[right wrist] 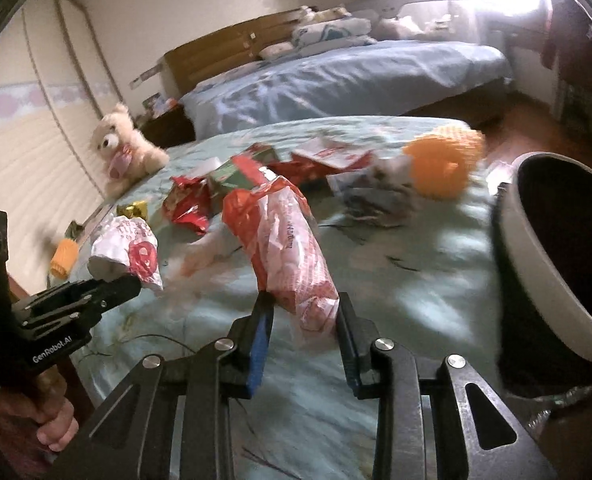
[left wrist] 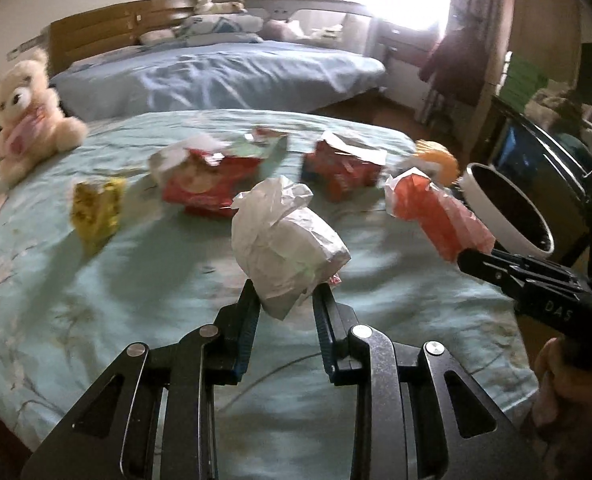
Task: Collect trash
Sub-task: 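Grasp the white tissue with the left tool while the right tool grasps the pink-red plastic wrapper, then carry the white tissue and pink-red wrapper over the trash bin with both tools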
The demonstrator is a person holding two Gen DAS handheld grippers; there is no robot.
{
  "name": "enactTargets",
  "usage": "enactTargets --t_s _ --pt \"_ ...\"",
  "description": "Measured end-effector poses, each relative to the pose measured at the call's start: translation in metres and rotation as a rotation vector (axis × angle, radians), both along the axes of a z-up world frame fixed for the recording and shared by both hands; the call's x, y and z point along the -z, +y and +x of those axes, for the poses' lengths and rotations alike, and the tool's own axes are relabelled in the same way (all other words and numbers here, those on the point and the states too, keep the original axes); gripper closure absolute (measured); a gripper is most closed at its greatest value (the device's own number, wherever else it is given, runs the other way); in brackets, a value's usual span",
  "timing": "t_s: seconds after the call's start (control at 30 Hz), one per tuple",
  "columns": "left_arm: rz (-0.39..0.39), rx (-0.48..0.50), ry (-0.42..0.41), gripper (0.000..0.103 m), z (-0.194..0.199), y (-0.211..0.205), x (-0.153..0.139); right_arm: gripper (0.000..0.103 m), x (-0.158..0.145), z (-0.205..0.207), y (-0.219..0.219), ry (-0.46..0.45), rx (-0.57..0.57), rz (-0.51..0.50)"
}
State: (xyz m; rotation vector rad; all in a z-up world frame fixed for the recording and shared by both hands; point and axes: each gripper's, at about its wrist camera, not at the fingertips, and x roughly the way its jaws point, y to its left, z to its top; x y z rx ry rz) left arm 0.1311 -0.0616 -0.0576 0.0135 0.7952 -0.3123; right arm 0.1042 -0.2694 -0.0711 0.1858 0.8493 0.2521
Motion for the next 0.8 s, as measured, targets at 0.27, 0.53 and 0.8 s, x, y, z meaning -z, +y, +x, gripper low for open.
enactTargets --t_s 0.27,0.53,0.8 --pt "-0.011 0.073 0.008 0.077 0.001 -0.032 -0.001 0.085 -0.008 -0.018 -0.021 -0.012 0.056 -0.016" --pt "-0.005 0.085 0.016 0.077 -0.001 -0.038 0.002 0.077 -0.001 -0.018 -0.023 0.003 0.068 -0.037" --pt "-0.005 0.078 0.035 0.077 0.001 -0.036 0.006 0.029 0.010 0.001 -0.012 0.025 0.041 -0.039"
